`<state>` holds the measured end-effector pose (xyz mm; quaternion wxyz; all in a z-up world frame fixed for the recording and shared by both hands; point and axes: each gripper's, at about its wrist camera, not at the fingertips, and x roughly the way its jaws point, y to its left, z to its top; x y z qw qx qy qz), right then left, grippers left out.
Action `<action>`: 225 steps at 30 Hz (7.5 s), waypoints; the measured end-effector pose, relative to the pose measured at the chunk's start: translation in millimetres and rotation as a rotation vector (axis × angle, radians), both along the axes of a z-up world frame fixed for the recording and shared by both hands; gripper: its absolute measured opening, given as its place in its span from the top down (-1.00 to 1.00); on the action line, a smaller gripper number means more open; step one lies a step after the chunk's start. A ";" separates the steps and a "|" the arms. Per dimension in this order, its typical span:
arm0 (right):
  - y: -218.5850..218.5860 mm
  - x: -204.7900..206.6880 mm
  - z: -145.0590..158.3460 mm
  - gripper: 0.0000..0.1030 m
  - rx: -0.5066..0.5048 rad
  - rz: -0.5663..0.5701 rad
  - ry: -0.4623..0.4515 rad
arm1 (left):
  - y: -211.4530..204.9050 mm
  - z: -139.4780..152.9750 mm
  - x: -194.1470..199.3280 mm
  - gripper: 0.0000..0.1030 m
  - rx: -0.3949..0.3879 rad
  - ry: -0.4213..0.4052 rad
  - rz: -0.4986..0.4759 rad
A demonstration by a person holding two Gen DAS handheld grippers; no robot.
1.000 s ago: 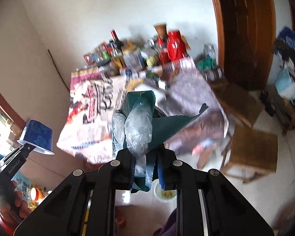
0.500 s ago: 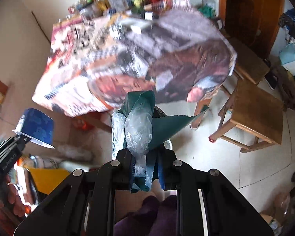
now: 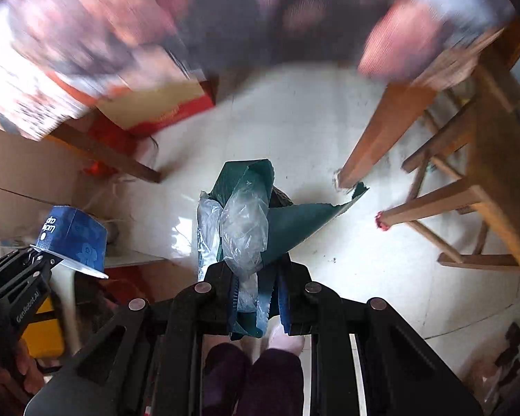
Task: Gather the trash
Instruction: 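Carry the teal bag and blue cup down over the white bucket, then open both tools to drop the bag and cup into the bucket, then move both open tools back over the table, then grasp the white box with the right tool while the left tool grasps the foil ball, then lift the white box and foil ball and carry them over the bucket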
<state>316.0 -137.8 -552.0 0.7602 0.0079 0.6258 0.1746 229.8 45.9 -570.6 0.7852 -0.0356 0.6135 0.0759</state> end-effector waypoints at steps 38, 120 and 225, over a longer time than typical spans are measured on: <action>35.8 29.9 -201.0 0.30 0.023 0.095 0.129 | -8.7 -211.9 24.6 0.49 -0.221 0.027 0.049; -35.3 82.6 463.6 -0.49 0.037 0.058 -0.780 | 1.6 522.2 152.1 -0.84 -0.001 -0.686 0.045; -43.7 142.2 453.5 0.03 0.241 0.016 -0.685 | -22.1 507.2 183.4 0.03 -0.101 -0.662 0.001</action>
